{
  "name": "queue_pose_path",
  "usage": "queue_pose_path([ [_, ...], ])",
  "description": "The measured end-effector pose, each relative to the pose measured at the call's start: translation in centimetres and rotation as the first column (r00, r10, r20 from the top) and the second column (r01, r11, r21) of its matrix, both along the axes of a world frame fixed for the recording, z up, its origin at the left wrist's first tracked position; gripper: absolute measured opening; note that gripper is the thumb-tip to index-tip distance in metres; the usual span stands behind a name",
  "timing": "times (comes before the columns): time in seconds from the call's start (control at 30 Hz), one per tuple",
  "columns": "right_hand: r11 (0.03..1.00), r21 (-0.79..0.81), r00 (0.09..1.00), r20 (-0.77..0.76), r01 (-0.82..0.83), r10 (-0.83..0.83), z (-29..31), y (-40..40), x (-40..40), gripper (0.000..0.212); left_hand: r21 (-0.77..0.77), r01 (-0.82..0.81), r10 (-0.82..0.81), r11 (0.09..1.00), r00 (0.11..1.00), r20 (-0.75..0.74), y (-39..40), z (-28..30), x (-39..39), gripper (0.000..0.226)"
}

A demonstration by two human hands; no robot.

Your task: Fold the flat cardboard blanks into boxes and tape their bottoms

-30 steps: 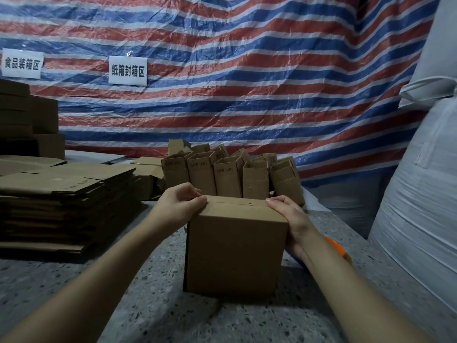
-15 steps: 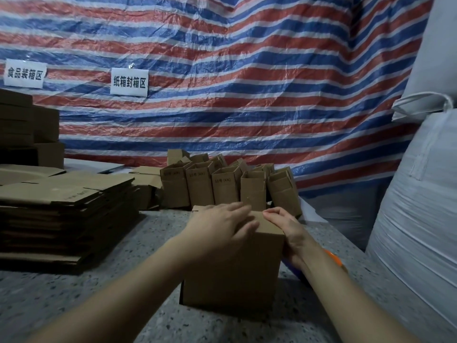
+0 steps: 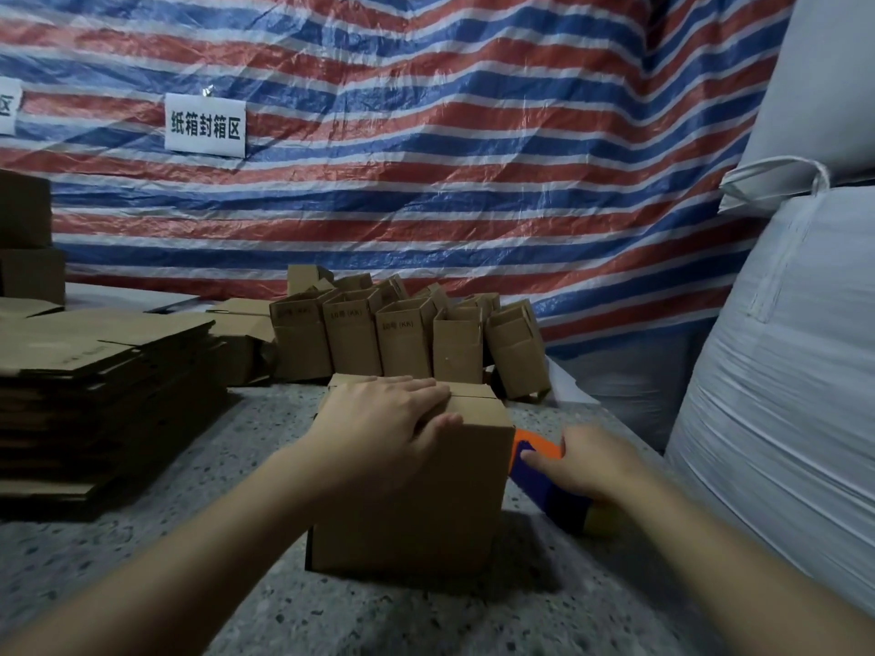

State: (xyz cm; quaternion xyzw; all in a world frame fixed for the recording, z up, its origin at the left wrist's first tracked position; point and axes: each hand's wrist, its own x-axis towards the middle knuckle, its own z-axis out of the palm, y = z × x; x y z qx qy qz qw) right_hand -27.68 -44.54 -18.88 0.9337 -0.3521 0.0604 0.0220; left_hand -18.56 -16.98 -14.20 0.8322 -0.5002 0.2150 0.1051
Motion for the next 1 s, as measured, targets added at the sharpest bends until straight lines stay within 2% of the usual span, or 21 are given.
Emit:
queue_pose_path([
  [0.1,0.999,-0.050,0.996,-0.080,0.020,-0.024,-1.6,0.1,0.1,0.064,0.002,0.000,0.000,1.000,1.000,0.003,-0.1,-0.1,0.0,0.090],
  [0.17,0.999,0.004,0.994,-0.105,0.037,-0.036,-2.5,-0.1,0.2,0.061,-0.002,0.001,-0.001,1.000,1.000,0.012,-0.1,-0.1,0.0,0.087],
  [0.23,0.997,0.073,0.996,-0.089,0.013,-0.006,-3.2,-0.4,0.1,0.051,-0.008,0.001,-0.001,1.000,1.000,0.011,-0.1,-0.2,0.0,0.087],
  [0.37,0.997,0.071,0.998,-0.039,-0.038,0.041,-3.4,-0.4,-0.4,0.039,-0.031,0.012,-0.011,0.999,0.999,0.032,0.0,-0.4,0.1,0.083],
  [0.43,0.989,0.146,0.999,0.030,-0.036,0.032,-2.1,-0.2,-0.5,0.037,-0.035,0.017,-0.016,0.999,0.999,0.030,0.0,-0.5,0.2,0.082],
  [0.5,0.948,0.306,0.975,0.223,-0.088,0.018,0.3,-0.1,-0.6,0.032,-0.031,0.024,-0.024,0.999,1.000,0.016,-0.1,-0.5,0.3,0.083],
  [0.57,0.825,0.516,0.869,0.491,-0.232,-0.063,3.9,0.4,-1.2,0.029,-0.033,0.028,-0.028,0.999,1.000,-0.002,-0.1,-0.4,0.3,0.085],
  [0.63,0.636,0.627,0.719,0.677,-0.450,-0.158,7.4,1.4,-2.0,0.035,-0.033,0.030,-0.030,0.999,0.999,-0.012,-0.1,-0.3,0.3,0.085],
  [0.7,0.491,0.594,0.603,0.781,-0.637,-0.163,10.1,2.6,-2.4,0.038,-0.030,0.029,-0.029,0.999,1.000,-0.009,0.0,-0.2,0.3,0.084],
  [0.77,0.329,0.544,0.528,0.837,-0.772,-0.145,12.0,4.1,-2.5,0.033,-0.047,0.016,-0.017,0.999,1.000,-0.009,-0.1,-0.1,0.3,0.083],
  [0.83,0.165,0.514,0.495,0.857,-0.842,-0.142,13.1,5.7,-2.3,0.030,-0.073,0.004,-0.007,0.997,0.999,-0.044,-0.1,0.0,0.2,0.089],
  [0.87,0.113,0.506,0.491,0.861,-0.855,-0.133,13.3,6.3,-2.1,0.029,-0.082,0.003,-0.009,0.997,0.997,-0.077,0.0,0.2,0.0,0.094],
  [1.0,0.022,0.532,0.529,0.845,-0.847,-0.077,13.1,8.7,-0.9,0.038,-0.122,-0.017,-0.009,0.992,0.978,-0.208,0.2,1.3,-0.7,0.119],
])
